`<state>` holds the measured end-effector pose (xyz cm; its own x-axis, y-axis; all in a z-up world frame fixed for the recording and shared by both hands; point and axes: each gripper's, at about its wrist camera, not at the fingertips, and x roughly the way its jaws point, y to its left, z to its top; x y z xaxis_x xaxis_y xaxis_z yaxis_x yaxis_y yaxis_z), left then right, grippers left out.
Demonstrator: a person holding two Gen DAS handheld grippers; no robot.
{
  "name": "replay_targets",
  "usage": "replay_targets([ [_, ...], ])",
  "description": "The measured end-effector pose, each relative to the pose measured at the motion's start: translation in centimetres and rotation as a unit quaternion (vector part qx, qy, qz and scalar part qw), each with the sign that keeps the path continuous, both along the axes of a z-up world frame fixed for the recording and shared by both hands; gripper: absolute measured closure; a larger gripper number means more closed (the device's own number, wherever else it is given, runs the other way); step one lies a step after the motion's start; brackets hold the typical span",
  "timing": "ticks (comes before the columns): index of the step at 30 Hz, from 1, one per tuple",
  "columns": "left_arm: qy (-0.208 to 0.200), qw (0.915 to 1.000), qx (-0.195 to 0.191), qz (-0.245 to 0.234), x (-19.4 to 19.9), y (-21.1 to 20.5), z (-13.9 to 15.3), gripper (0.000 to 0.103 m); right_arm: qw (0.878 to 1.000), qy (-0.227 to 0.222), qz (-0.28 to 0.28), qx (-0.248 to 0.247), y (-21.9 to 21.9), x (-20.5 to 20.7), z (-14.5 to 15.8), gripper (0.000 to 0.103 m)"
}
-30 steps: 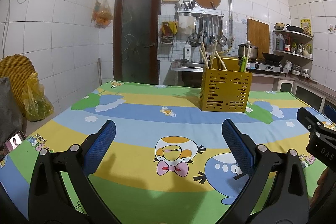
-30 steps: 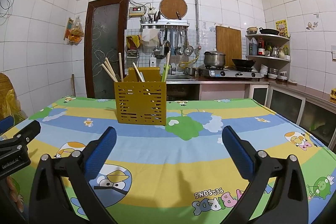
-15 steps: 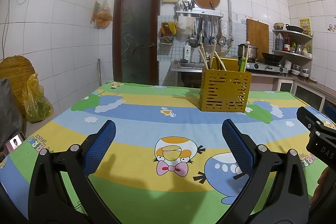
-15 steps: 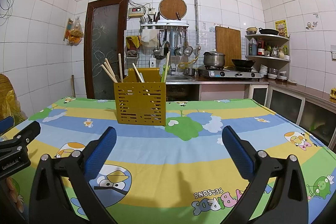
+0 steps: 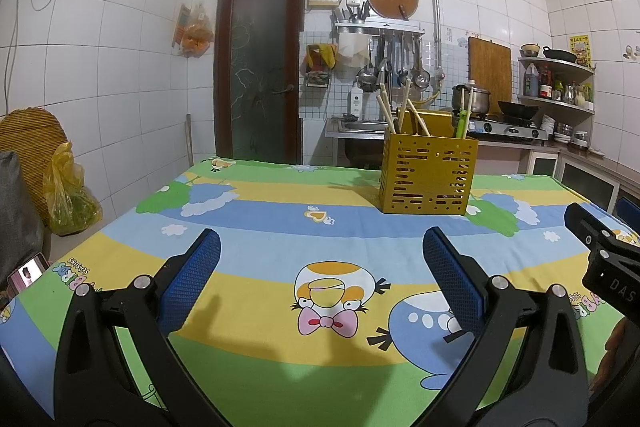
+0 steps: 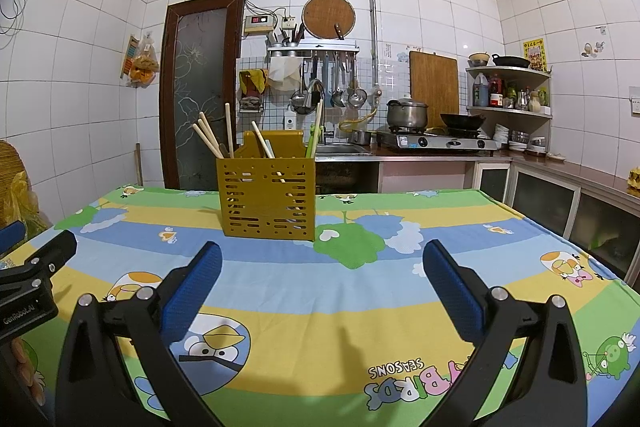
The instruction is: Organize utensils
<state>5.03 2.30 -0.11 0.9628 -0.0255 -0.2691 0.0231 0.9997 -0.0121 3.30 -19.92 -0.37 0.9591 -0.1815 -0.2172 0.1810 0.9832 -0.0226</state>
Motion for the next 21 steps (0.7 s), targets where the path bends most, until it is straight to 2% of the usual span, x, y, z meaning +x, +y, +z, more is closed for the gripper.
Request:
replay_targets([
  [21, -0.001, 1.0, 0.001, 0.0, -0.02, 0.0, -0.04, 0.005, 1.0, -0.001, -0.001, 0.0, -0.09, -0.08, 0.12, 0.005],
])
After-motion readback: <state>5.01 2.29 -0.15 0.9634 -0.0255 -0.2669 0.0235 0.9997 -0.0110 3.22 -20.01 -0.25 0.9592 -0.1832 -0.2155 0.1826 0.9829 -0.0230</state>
